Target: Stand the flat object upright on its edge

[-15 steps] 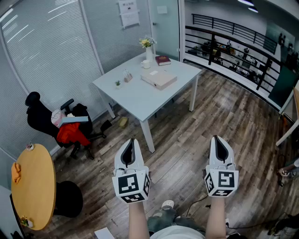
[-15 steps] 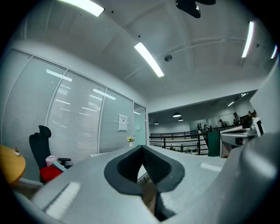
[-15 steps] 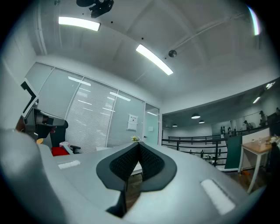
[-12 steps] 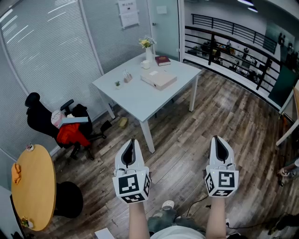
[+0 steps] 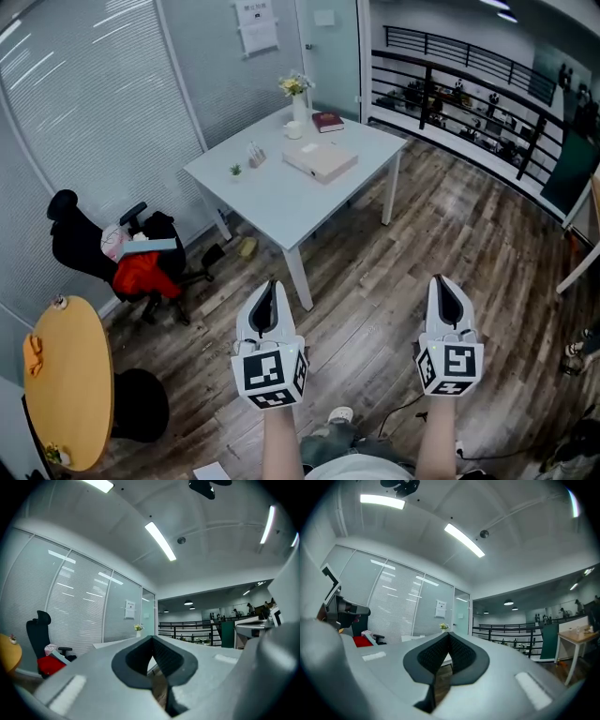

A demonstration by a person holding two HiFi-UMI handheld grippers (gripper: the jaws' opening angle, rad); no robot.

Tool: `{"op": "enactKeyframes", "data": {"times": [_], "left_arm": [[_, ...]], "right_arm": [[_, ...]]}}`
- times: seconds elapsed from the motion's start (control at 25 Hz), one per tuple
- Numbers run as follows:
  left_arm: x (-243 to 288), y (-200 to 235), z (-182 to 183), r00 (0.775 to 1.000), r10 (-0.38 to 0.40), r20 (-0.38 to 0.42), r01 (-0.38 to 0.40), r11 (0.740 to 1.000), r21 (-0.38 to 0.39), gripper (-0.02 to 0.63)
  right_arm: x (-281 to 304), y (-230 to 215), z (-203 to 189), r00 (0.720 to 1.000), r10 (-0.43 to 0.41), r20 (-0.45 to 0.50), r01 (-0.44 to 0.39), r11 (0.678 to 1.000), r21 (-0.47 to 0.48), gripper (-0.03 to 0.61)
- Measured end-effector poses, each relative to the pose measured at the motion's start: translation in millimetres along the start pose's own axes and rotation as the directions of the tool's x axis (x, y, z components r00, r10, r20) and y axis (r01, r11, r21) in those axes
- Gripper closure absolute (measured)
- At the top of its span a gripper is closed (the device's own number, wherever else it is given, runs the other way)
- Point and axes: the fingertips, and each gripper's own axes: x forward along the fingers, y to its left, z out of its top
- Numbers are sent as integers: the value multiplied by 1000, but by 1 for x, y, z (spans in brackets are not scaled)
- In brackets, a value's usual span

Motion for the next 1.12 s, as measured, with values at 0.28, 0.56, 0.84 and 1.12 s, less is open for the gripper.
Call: {"op": "enactKeyframes", "data": {"times": [0.28,0.56,0.84,1.12], "left_arm": [[37,23,-2,1000,-7,12,7,1000,-14,606],[69,41,-4,1000,-5,19,7,998,-59,379],[98,47,-8,1000,-3,-2,3,998,-59,293],[150,50,-20,999,30,-14,-30,999,-44,293]], "right_arm": [[38,9,-4,1000,0,0,0,1000,4,480],[70,17,-8,999,40,2,-40,998,53,300],[104,14,-10,999,54,1,-54,996,70,222],[162,2,-27,995,99,-2,-99,993,68,213]]}}
